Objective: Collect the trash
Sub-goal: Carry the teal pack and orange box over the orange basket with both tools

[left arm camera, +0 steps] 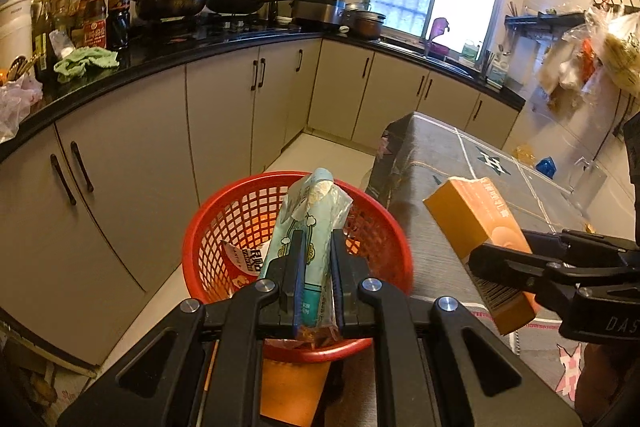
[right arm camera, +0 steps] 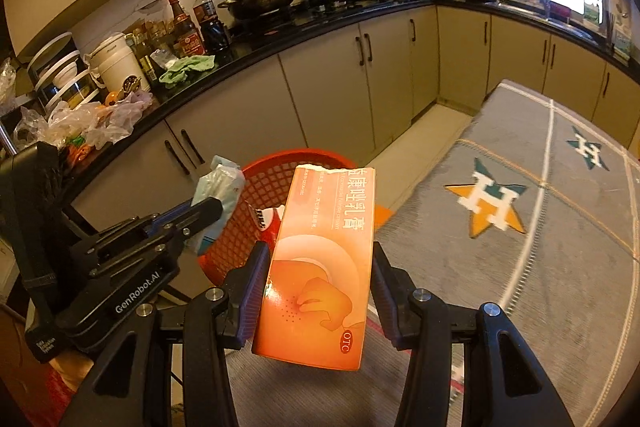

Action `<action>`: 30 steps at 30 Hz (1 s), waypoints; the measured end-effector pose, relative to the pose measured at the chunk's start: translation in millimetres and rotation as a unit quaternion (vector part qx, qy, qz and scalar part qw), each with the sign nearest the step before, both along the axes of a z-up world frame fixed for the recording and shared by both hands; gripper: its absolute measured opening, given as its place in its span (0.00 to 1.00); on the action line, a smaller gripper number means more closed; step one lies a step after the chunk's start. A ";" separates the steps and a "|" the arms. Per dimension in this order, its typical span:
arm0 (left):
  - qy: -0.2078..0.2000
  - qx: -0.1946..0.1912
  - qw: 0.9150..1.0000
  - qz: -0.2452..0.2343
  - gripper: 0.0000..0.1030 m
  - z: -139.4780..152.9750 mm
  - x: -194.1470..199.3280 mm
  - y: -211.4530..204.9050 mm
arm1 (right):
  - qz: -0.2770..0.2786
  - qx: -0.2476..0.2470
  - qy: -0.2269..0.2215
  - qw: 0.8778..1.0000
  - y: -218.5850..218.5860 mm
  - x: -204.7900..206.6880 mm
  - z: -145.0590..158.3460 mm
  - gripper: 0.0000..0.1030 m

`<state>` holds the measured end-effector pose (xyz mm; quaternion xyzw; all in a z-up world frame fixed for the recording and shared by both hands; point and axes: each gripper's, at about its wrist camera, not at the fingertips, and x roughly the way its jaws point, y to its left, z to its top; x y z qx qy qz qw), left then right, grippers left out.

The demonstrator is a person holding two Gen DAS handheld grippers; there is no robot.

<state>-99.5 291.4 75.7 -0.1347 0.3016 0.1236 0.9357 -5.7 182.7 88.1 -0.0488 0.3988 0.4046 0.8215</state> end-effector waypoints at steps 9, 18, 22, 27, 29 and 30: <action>0.011 -0.011 1.000 0.006 0.11 -11.5 6.3 16.0 | 0.002 0.004 0.023 1.000 18.9 15.7 -9.3 0.51; 0.016 -0.019 1.000 0.004 0.11 -21.8 11.5 25.7 | -0.002 0.009 0.052 0.999 30.6 31.9 -20.8 0.52; 0.019 -0.026 0.999 0.006 0.11 -25.4 14.2 28.7 | -0.002 0.012 0.060 0.998 37.7 37.6 -24.6 0.52; 0.021 -0.035 0.999 0.008 0.11 -29.3 16.9 32.8 | -0.004 0.014 0.073 0.997 44.6 45.8 -32.4 0.52; 0.022 -0.036 0.999 0.007 0.11 -30.6 18.4 33.2 | -0.006 0.014 0.077 0.997 46.5 48.3 -36.1 0.52; 0.022 -0.036 0.999 0.007 0.11 -31.4 19.5 33.6 | -0.007 0.014 0.081 0.997 47.7 50.0 -38.2 0.52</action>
